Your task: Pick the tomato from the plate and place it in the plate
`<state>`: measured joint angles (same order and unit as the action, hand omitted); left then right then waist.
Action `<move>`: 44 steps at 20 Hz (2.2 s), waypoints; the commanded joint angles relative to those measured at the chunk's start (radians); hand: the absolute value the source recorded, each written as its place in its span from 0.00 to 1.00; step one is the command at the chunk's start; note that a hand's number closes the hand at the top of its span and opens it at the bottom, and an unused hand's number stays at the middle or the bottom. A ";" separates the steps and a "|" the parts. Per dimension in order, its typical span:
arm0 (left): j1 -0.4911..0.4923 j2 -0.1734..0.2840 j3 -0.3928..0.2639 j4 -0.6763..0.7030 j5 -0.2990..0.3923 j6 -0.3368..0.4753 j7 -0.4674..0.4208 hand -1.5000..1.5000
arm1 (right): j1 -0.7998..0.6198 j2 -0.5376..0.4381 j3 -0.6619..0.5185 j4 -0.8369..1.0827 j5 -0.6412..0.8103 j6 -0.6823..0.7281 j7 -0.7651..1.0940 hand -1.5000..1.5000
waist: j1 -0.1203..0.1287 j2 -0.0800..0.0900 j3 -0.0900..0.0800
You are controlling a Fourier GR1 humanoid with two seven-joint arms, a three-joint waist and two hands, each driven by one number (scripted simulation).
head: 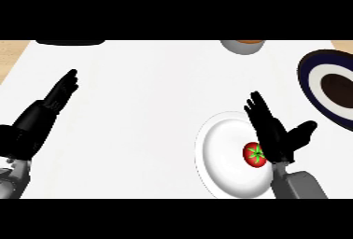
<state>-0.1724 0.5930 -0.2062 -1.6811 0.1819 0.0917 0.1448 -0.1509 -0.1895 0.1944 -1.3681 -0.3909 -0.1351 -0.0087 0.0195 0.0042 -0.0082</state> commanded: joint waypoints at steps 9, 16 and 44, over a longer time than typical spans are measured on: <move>0.108 -0.159 0.092 0.163 0.070 0.114 0.013 0.50 | 0.071 -0.289 -0.234 -0.035 0.243 -0.136 -0.232 0.00 | -0.076 -0.004 0.007; -0.015 -0.232 0.071 0.261 0.026 0.111 0.025 0.50 | 0.265 -0.181 -0.157 0.012 0.274 0.002 -0.554 0.00 | -0.028 -0.003 0.009; -0.026 -0.258 0.197 0.353 -0.008 -0.021 -0.036 0.50 | 0.311 -0.367 0.025 -0.404 0.730 0.184 0.219 0.00 | -0.025 -0.004 0.008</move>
<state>-0.1549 0.3348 -0.0512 -1.4088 0.1710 0.1068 0.1427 0.1479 -0.5599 0.2115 -1.7722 0.2994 0.0049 0.1820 0.0006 -0.0003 -0.0006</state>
